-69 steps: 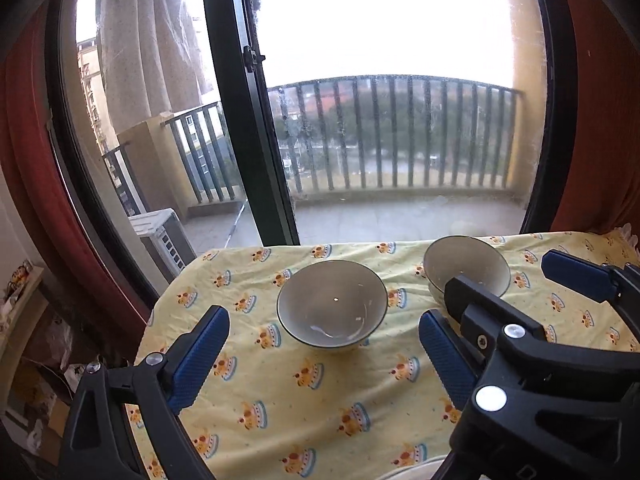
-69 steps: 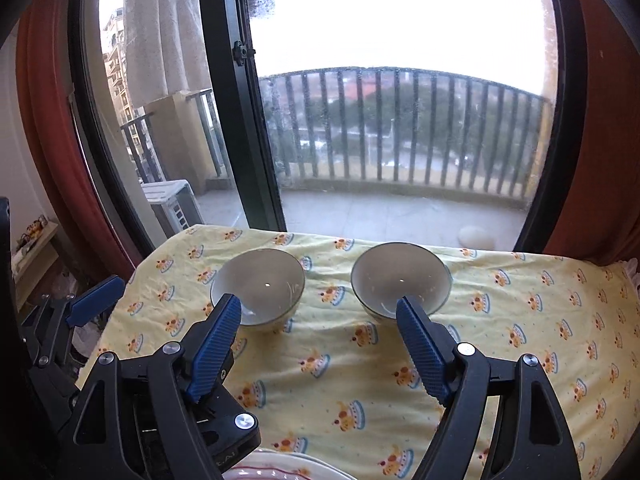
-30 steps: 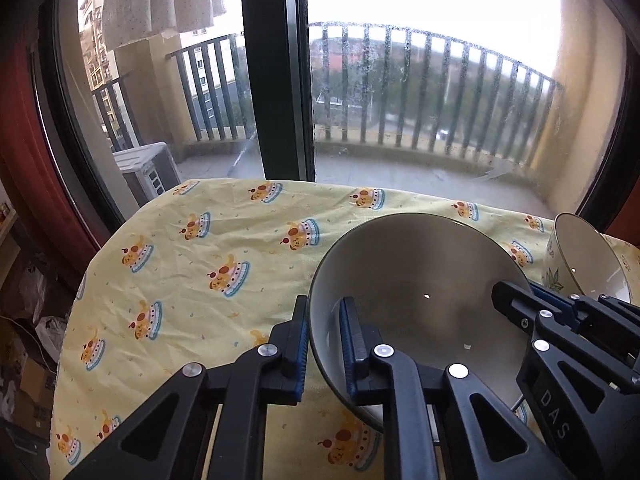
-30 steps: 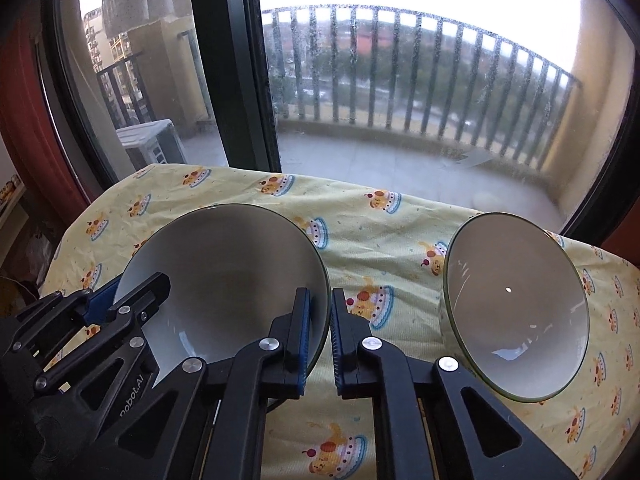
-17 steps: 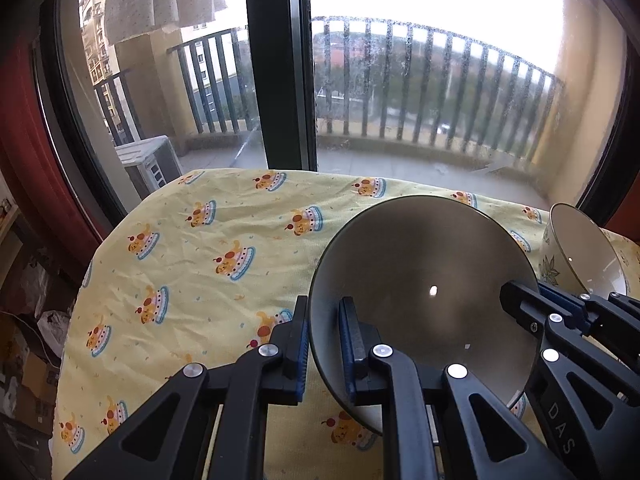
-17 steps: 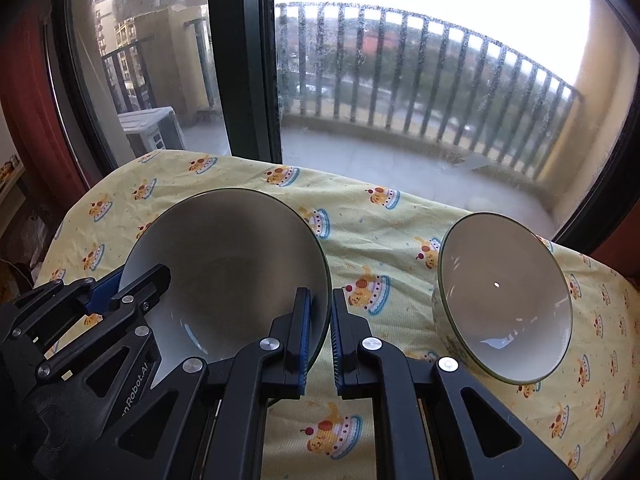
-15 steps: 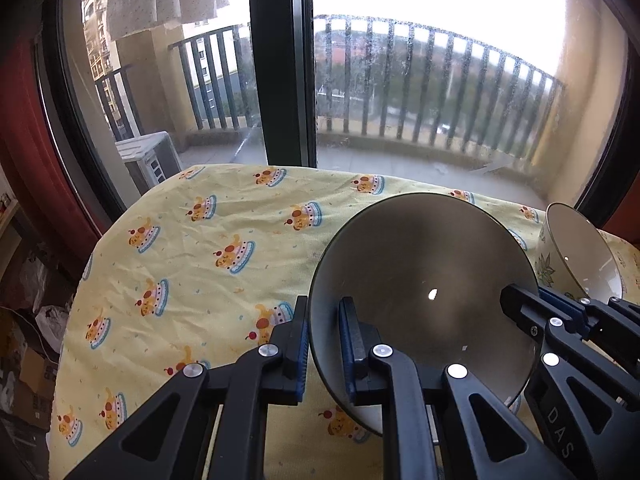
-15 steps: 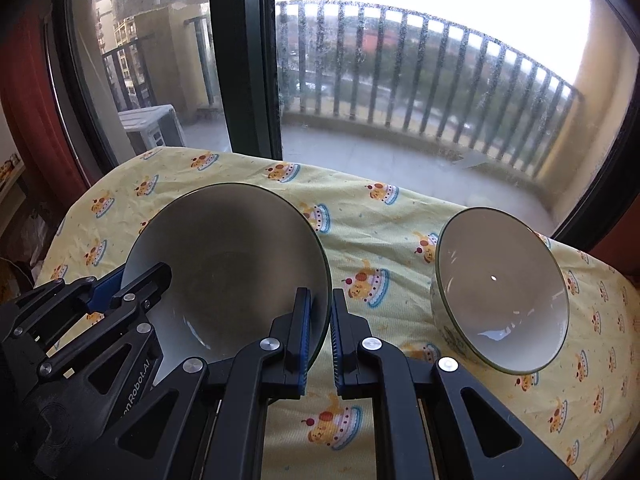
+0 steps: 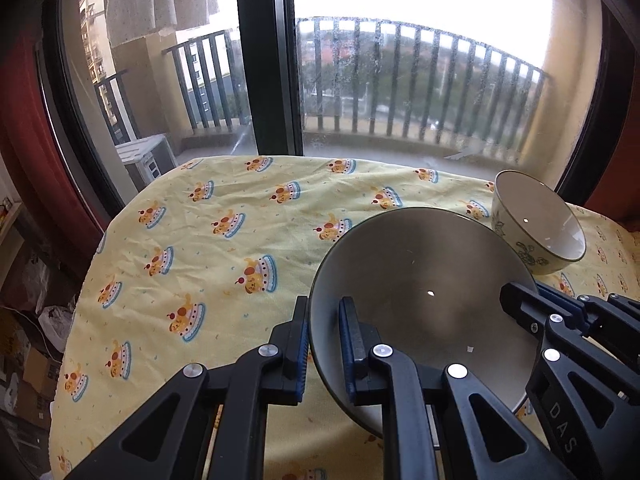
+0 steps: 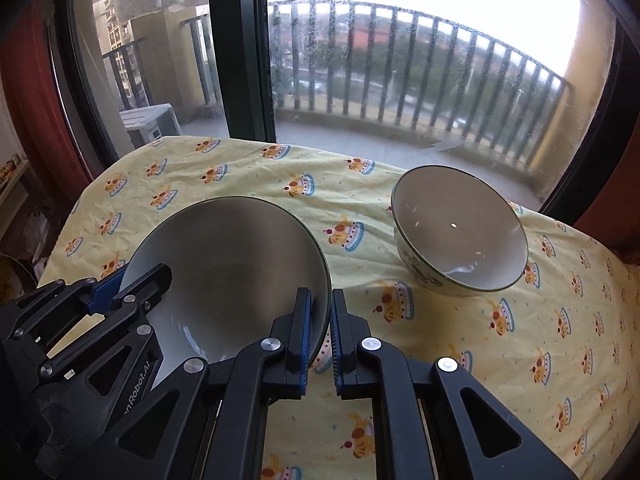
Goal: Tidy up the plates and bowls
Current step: 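Lift the held bowl with both grippers and carry it toward the other bowl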
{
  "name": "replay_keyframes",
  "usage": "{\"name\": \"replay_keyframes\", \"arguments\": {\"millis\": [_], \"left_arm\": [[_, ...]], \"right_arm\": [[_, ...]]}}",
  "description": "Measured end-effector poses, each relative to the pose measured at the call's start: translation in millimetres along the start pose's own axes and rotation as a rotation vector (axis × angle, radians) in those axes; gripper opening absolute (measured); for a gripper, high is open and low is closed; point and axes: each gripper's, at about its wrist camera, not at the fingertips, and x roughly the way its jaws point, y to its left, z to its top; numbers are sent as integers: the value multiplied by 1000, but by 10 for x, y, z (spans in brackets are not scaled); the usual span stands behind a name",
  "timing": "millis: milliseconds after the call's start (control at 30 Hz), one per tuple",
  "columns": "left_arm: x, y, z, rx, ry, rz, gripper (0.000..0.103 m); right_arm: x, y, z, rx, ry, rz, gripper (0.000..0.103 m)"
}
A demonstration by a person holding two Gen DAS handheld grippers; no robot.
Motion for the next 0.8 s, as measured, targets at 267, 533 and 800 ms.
{"name": "replay_keyframes", "arguments": {"millis": [267,533,800], "left_arm": [[-286,-239,-130,36,-11,-4,11],[-605,-586,-250,72,-38,-23,11],[-870,-1042,-455,131,-61,-27,11]], "right_arm": [[-363,-185,-183,19,-15,-12,12],[-711,-510,-426,58,-33,-12,12],[-1062,-924,-724,88,-57,-35,12]]}}
